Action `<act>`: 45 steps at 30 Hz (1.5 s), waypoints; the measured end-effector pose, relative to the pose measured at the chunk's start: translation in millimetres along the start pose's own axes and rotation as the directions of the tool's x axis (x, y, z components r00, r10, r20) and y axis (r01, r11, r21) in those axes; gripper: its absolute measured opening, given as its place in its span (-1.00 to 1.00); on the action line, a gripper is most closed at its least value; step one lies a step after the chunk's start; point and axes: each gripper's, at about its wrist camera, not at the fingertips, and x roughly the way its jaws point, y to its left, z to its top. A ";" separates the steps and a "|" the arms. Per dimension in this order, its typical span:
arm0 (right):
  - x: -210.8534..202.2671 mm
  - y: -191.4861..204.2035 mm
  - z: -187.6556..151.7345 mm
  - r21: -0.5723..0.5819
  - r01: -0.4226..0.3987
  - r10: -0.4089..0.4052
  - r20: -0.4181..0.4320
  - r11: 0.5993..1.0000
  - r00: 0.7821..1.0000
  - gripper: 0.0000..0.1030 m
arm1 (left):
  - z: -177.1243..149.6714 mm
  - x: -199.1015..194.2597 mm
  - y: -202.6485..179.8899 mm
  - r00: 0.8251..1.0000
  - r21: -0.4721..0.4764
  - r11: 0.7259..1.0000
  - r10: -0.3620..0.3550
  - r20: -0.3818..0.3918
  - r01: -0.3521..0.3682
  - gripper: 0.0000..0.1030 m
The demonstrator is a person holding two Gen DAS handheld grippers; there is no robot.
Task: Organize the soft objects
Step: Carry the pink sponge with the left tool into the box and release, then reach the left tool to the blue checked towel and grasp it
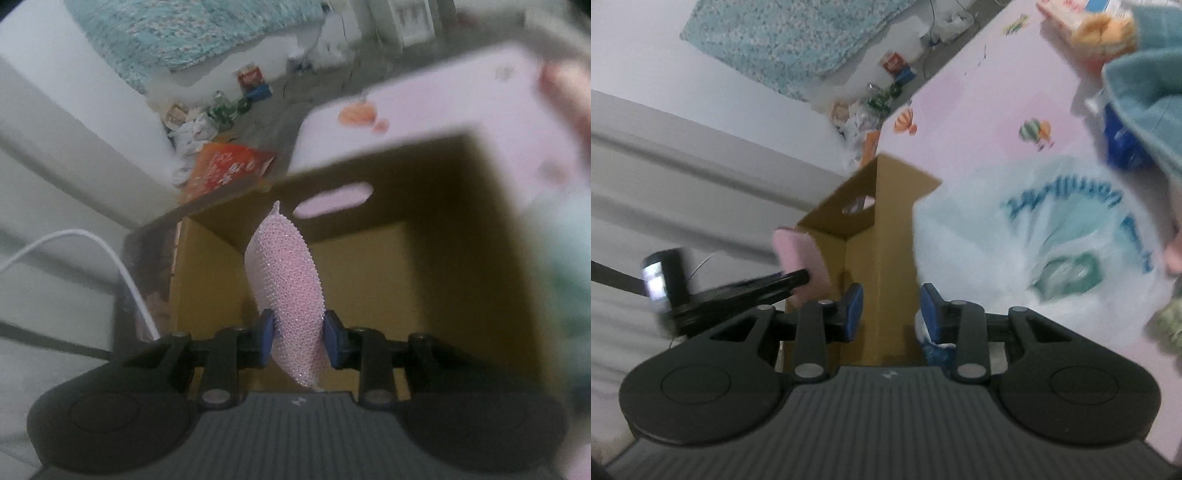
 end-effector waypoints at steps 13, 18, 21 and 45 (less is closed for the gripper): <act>10.4 0.5 -28.6 0.091 0.110 -0.113 0.025 0.990 0.993 -0.20 | -4.7 97.2 -26.0 0.991 0.260 0.956 0.137 0.014 -0.135 -0.24; 17.2 -2.6 -30.5 0.107 0.123 -0.127 0.025 0.987 0.992 -0.16 | -3.3 96.7 -19.0 0.996 0.202 0.976 0.083 -0.013 -0.079 0.23; 20.7 -2.8 -29.0 0.116 0.127 -0.131 0.026 0.985 0.991 -0.13 | -6.2 88.7 -13.3 0.998 0.160 0.986 0.054 -0.011 -0.052 0.46; -108.0 -69.2 27.3 0.035 0.189 -0.192 0.231 0.981 0.954 0.08 | 36.5 -123.1 -69.5 0.884 -0.179 0.866 -0.449 0.131 0.467 0.55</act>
